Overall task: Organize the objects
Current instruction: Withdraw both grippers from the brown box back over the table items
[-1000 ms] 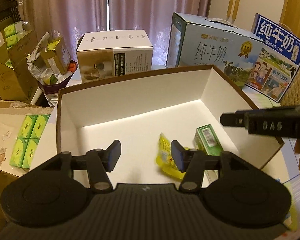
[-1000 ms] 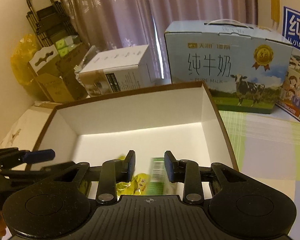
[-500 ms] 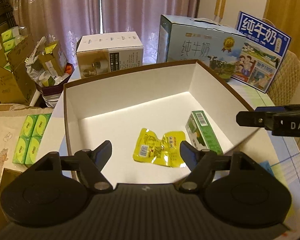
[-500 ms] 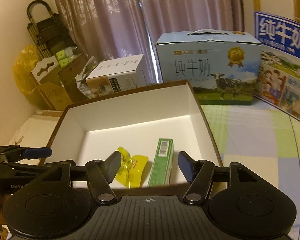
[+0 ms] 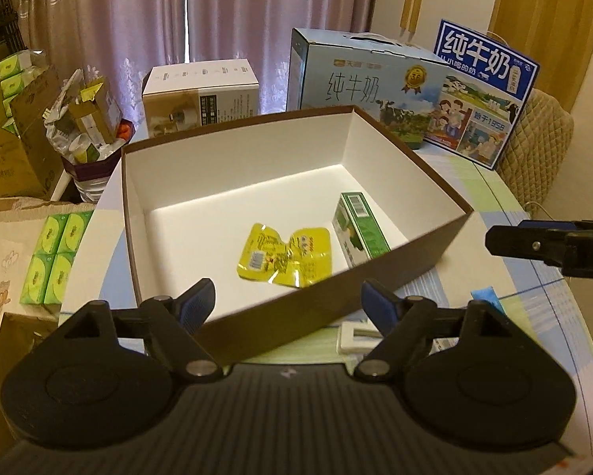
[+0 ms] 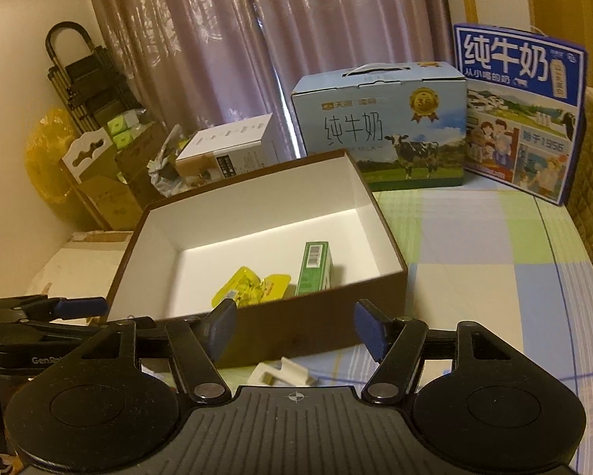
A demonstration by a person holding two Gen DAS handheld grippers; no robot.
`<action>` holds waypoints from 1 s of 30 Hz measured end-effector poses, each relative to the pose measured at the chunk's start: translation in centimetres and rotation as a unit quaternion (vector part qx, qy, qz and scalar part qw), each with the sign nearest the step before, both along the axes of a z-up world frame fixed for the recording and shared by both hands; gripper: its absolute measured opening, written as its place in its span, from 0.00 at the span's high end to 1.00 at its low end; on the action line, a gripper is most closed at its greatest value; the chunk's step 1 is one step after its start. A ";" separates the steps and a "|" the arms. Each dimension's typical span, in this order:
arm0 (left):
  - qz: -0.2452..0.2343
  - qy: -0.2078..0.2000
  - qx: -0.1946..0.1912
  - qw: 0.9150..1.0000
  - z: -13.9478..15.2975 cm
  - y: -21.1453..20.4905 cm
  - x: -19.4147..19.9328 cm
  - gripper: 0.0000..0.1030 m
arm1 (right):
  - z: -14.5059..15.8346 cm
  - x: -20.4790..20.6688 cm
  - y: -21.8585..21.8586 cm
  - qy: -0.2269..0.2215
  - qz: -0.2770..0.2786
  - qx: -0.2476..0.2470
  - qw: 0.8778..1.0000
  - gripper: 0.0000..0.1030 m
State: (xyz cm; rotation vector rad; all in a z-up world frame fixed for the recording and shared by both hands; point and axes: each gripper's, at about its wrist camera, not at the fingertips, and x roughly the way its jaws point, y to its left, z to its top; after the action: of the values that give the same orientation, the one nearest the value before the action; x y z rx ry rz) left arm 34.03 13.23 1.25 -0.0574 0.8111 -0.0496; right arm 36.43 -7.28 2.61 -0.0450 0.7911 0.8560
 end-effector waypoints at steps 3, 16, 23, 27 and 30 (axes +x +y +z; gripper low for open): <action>0.003 0.003 -0.002 1.000 0.0 -0.4 -1.2 0.24 | 0.3 -0.8 -1.0 -0.004 0.001 0.003 1.000 0.39; 0.047 0.022 0.009 0.999 -0.2 -3.2 -6.5 0.24 | -0.1 -2.9 -6.0 -0.004 0.034 -0.005 0.999 0.39; 0.077 0.027 0.014 0.997 -0.1 -5.3 -9.0 0.24 | -0.6 -3.3 -9.1 0.007 0.055 -0.006 0.998 0.39; 0.093 0.031 0.018 0.995 -0.3 -6.4 -10.0 0.23 | -1.3 -3.4 -10.8 0.016 0.065 -0.010 0.998 0.39; 0.102 0.035 0.019 0.994 -0.6 -7.3 -10.9 0.23 | -1.8 -3.4 -11.9 0.023 0.070 -0.013 0.997 0.39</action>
State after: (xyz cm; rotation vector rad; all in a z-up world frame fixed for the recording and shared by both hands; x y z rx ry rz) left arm 23.14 5.90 0.67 -0.1059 0.8731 0.1626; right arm 33.02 -19.19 0.85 -0.1043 0.8502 0.9826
